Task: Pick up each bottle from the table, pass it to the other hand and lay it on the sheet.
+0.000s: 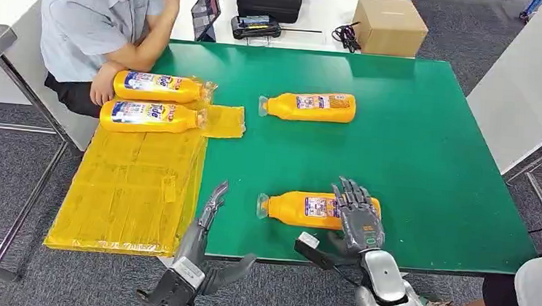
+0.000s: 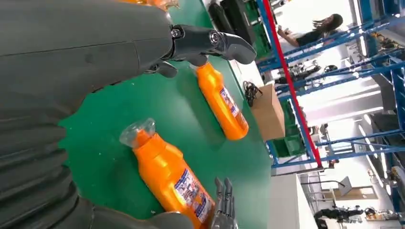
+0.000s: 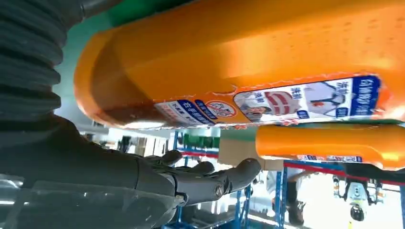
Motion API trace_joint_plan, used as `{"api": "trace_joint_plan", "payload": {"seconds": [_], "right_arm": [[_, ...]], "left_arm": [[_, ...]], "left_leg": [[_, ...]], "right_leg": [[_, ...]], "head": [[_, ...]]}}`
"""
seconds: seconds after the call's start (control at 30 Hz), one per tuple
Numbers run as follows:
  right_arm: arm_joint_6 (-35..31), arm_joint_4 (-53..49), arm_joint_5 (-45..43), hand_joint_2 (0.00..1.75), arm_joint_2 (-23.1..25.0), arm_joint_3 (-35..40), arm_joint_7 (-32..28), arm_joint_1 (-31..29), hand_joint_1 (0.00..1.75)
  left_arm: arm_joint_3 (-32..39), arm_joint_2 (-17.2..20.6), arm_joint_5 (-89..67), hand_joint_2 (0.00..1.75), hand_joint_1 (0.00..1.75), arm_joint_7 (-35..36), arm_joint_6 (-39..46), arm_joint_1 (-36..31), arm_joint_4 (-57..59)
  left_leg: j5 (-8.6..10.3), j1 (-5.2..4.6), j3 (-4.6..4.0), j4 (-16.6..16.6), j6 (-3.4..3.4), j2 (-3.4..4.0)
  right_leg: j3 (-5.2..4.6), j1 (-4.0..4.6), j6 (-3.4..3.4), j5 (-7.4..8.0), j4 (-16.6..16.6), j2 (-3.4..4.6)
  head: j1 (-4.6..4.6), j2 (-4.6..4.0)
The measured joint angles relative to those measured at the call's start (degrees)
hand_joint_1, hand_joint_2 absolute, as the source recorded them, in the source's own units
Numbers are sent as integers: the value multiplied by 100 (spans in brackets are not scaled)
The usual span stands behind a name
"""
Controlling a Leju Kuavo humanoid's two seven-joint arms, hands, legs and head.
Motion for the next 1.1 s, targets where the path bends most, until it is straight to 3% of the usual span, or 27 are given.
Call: {"api": "trace_joint_plan", "payload": {"seconds": [0.57, 0.6, 0.63, 0.7, 0.87, 1.1], "right_arm": [[680, 33, 53, 175, -53, 153, 464, -249, 0], [715, 46, 24, 175, -55, 157, 470, -269, 51], [737, 66, 2, 175, -57, 162, 470, -293, 140], [794, 101, -92, 175, -61, 171, 468, -322, 175], [1093, 256, -533, 175, -90, 171, 291, -394, 175], [1559, 383, -1808, 175, -173, -31, -523, -540, 175]], "left_arm": [[-2, 33, 261, 175, 0, 118, -215, 17, -7], [-2, 33, 263, 175, 0, 120, -215, 18, -9], [-2, 33, 263, 175, 0, 127, -215, 18, -9], [-2, 33, 263, 175, 0, 138, -215, 18, -9], [-2, 33, 272, 175, 0, 142, -230, 17, -7], [-7, 33, 361, 175, 0, 72, -366, -5, -7]], "left_leg": [[1, 0, 13, 0, 0, 1], [1, 0, 14, 0, 0, 1], [1, 0, 15, 0, 0, 1], [1, 0, 16, 0, 0, 1], [0, 0, 19, 0, 0, 3], [-1, 0, 39, 0, 1, 1]], "right_leg": [[10, 0, 0, 0, 0, 1], [11, 0, 0, 0, 0, 1], [12, 0, 0, 0, 0, 0], [13, 0, 0, 0, 0, 1], [14, 0, 0, 1, 0, 2], [30, 0, 0, 0, -2, 1]], "head": [[0, 0], [0, 0], [-2, 0], [-2, 0], [-2, 0], [0, 0]]}}
